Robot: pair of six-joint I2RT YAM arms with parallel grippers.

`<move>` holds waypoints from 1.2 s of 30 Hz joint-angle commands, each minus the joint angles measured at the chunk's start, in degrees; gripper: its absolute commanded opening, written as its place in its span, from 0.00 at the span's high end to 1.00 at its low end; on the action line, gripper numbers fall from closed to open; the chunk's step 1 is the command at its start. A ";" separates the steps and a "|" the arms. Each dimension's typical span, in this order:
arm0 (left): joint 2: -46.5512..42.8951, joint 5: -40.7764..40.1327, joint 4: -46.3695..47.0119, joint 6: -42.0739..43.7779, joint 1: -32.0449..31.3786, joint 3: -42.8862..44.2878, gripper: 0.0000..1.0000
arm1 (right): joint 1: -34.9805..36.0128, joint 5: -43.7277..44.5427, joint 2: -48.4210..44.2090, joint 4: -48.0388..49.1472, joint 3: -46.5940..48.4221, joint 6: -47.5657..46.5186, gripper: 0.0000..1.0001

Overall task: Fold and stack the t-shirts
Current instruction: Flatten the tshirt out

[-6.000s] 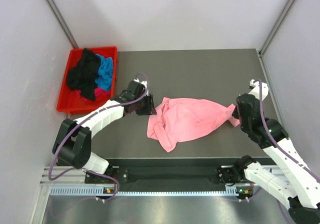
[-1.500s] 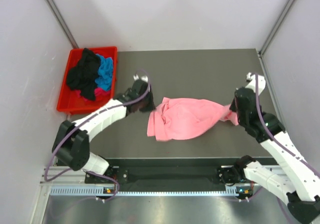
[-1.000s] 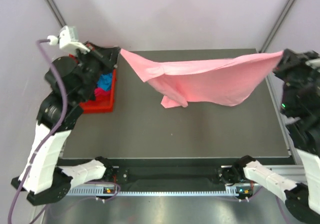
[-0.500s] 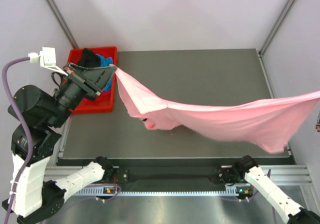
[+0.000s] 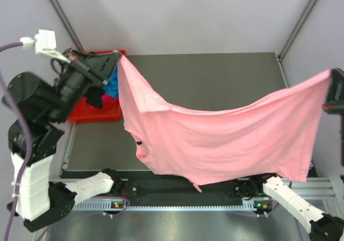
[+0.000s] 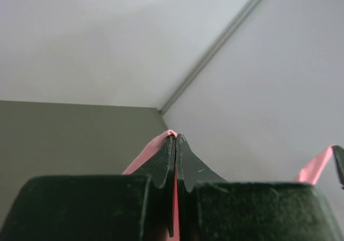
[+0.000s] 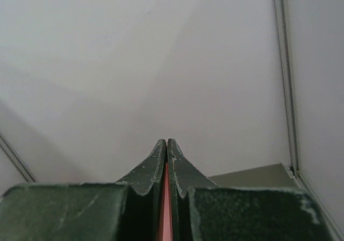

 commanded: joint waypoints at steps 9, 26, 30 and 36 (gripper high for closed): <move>14.87 -18.51 7.90 11.00 0.30 14.78 1.00 | -0.75 -2.24 20.17 12.73 6.55 -6.00 1.00; -2.96 -4.22 9.66 6.97 0.21 1.07 1.00 | -0.75 -1.19 0.42 2.19 -3.19 -1.87 1.00; -6.04 2.99 9.57 4.07 1.96 0.02 1.00 | -0.75 -2.15 -5.02 -4.04 -1.27 -0.64 1.00; -8.33 17.75 9.92 -1.82 15.55 0.10 1.00 | -0.75 -3.03 -8.72 -6.96 0.41 0.94 1.00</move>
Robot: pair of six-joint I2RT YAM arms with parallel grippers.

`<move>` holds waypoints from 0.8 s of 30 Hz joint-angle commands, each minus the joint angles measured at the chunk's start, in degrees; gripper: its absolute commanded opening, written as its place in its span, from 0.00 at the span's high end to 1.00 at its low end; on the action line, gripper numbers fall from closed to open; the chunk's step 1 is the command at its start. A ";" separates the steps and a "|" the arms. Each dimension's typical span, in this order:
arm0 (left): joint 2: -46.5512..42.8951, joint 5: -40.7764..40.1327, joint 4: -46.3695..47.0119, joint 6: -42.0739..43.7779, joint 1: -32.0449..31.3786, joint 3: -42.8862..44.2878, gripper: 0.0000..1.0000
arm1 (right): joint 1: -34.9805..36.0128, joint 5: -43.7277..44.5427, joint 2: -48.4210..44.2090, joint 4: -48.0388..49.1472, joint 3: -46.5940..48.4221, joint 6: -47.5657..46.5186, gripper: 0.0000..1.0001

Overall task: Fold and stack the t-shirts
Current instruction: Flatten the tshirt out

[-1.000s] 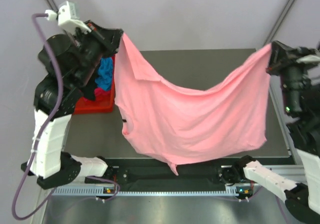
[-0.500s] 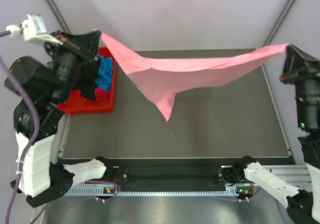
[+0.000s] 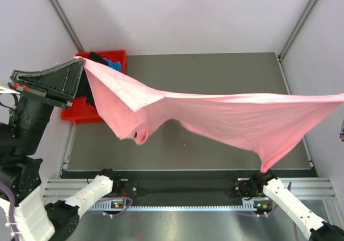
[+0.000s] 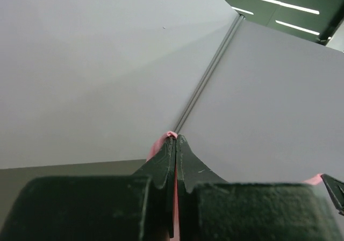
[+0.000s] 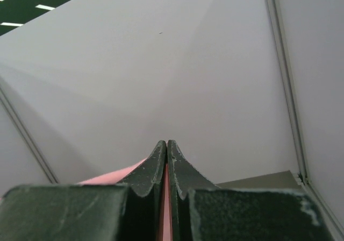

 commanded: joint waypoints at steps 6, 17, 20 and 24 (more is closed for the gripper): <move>6.09 19.21 3.76 -9.02 15.44 3.75 1.00 | -0.75 5.67 1.61 1.09 2.54 -3.18 1.00; 20.49 15.60 22.90 -3.75 15.10 -16.71 1.00 | 0.66 17.47 21.54 22.09 -15.56 -19.17 1.00; 26.48 13.42 28.71 -1.30 12.11 -17.08 1.00 | -3.37 15.02 29.01 28.07 -19.25 -18.92 1.00; 42.99 13.05 33.20 2.40 9.30 -12.87 1.00 | -13.12 8.96 39.74 32.91 -21.02 -15.15 1.00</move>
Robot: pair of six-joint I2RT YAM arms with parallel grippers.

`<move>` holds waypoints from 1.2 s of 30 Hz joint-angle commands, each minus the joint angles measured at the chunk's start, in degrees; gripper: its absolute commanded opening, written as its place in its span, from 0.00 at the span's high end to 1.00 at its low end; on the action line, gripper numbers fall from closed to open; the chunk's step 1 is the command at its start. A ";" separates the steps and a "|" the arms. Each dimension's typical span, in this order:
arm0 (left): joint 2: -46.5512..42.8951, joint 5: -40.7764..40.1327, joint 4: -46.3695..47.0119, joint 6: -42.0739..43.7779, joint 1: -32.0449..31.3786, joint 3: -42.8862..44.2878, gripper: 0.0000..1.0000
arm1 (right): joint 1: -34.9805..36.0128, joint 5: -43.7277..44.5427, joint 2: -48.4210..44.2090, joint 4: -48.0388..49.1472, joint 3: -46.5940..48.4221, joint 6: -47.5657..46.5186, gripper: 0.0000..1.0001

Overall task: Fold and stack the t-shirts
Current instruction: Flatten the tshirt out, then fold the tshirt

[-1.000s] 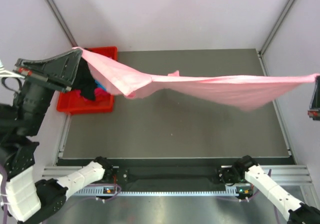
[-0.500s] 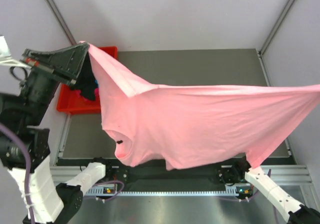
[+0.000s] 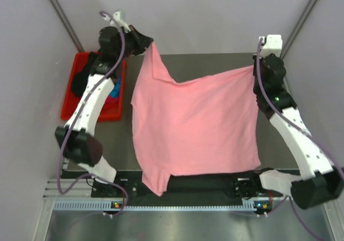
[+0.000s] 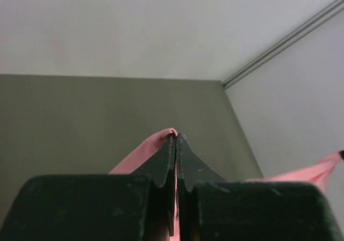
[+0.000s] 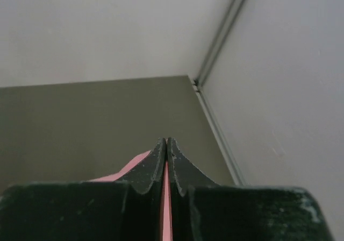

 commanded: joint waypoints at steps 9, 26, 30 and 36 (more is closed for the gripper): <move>35.84 -6.50 12.45 5.65 -2.42 20.13 1.00 | -26.22 -33.81 30.64 16.88 6.11 25.68 1.00; 36.40 -2.89 13.52 -9.46 -1.63 9.54 1.00 | -32.12 -40.73 45.17 13.66 12.01 33.08 1.00; 32.61 -2.98 7.28 -11.57 -1.63 5.65 1.00 | -32.73 -37.03 43.15 7.24 12.09 30.79 1.00; 25.32 -2.71 5.88 -14.39 -2.25 -6.39 1.00 | -34.05 -31.75 42.09 2.22 10.60 29.56 1.00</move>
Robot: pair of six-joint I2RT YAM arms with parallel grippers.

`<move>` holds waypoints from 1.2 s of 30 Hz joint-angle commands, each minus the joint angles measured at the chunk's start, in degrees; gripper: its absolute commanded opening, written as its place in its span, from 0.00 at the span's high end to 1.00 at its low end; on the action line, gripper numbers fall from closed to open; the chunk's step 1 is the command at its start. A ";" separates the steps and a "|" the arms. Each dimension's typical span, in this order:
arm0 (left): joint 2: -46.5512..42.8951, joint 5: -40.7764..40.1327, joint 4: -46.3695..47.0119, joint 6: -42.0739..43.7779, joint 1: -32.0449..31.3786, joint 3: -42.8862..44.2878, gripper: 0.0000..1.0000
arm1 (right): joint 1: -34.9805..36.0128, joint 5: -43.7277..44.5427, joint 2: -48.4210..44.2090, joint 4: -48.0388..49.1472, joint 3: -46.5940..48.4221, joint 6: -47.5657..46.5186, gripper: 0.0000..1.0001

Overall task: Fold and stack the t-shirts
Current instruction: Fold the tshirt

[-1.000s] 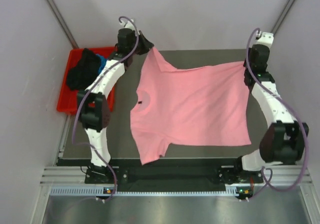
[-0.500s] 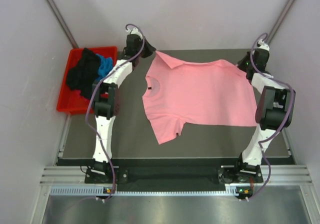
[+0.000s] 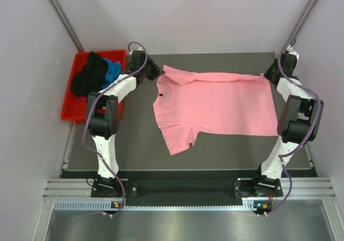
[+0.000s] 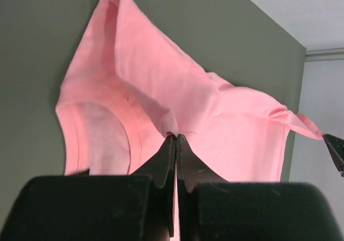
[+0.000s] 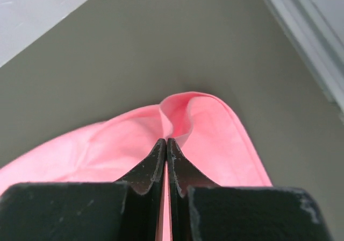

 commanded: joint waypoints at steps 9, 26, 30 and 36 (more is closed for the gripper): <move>-11.11 0.46 -5.74 -3.23 -0.32 -8.26 1.00 | -2.76 4.18 -1.85 -2.68 -0.24 -1.96 1.00; -13.22 2.04 -8.99 -2.79 -3.14 -19.07 1.00 | -3.29 6.20 0.52 -4.09 -4.64 0.23 1.00; -13.75 0.37 -9.17 -2.35 -4.45 -21.35 1.00 | -3.81 8.66 1.92 -4.17 -4.64 -0.03 1.00; -13.05 -1.30 -9.87 -2.61 -6.21 -22.41 1.00 | -4.96 9.80 3.60 -6.19 -3.94 1.37 1.00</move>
